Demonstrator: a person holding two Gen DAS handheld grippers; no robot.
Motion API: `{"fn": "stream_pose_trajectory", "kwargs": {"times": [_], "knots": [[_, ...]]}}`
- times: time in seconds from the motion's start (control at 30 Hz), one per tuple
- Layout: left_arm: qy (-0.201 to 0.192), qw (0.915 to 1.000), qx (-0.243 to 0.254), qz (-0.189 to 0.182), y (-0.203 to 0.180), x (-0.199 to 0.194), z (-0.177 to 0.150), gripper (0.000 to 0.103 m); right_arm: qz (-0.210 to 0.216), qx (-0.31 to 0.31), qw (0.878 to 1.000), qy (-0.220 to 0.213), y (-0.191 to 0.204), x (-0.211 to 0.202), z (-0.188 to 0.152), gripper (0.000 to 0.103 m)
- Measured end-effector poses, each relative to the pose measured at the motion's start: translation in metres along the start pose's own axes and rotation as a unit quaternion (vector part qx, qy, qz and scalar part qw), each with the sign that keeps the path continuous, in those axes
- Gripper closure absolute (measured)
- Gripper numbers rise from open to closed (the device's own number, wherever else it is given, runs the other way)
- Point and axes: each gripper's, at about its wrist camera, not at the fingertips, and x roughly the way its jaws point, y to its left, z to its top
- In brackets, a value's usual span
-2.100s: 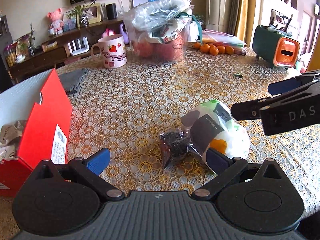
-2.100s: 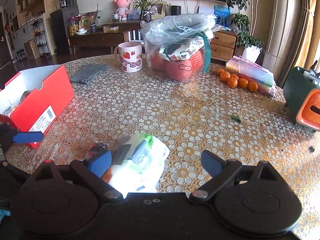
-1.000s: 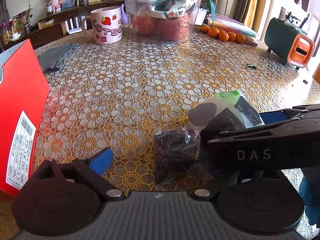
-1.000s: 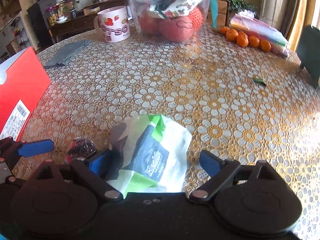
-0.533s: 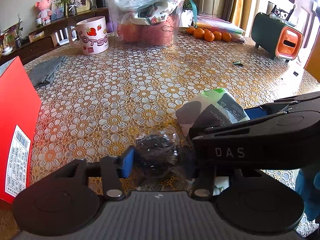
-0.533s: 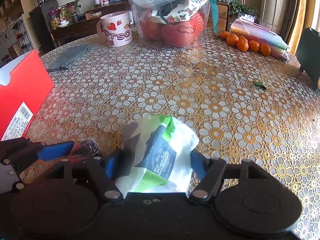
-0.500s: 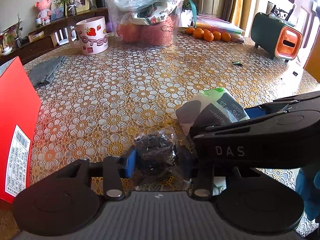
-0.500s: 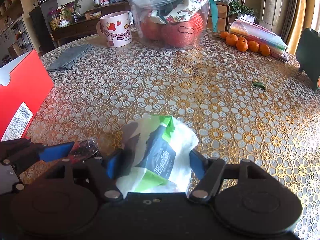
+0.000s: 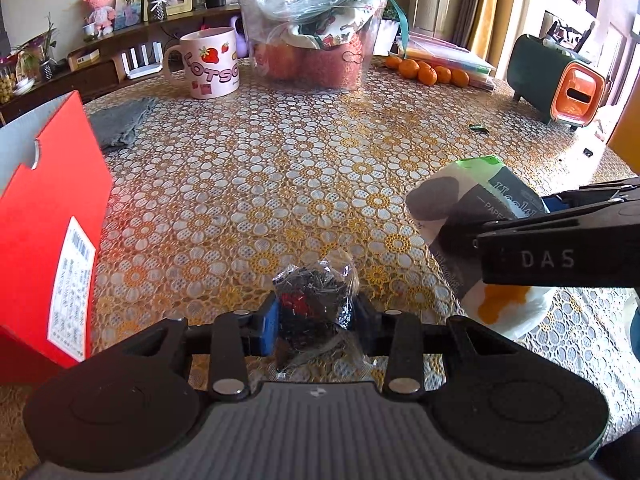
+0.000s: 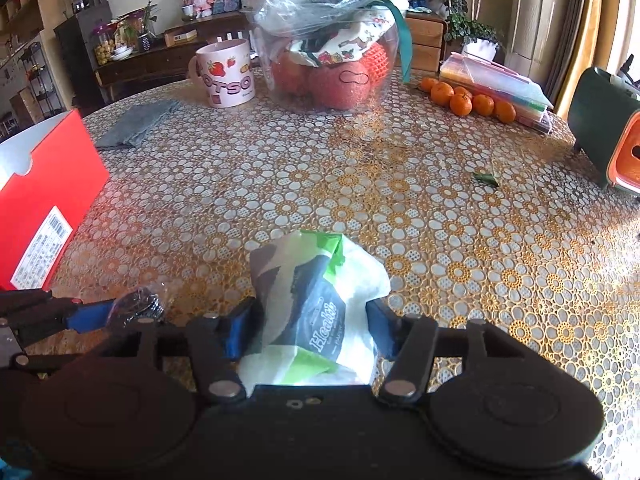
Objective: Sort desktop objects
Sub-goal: 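Grasp the clear bag of black items with left tool while right tool grasps the white-green tissue packet, then carry the black-item bag and tissue packet with both tools over the red box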
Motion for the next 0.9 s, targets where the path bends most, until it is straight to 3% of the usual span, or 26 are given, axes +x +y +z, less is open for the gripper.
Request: {"fn": "stream_pose_trajectory", "kwargs": {"times": [0.9], "knots": [[-0.068, 0.9977, 0.009, -0.005, 0.058, -0.130, -0.004, 0.066, 0.081, -0.073, 0.993, -0.053, 0.077, -0.102, 0.012, 0.046]]}}
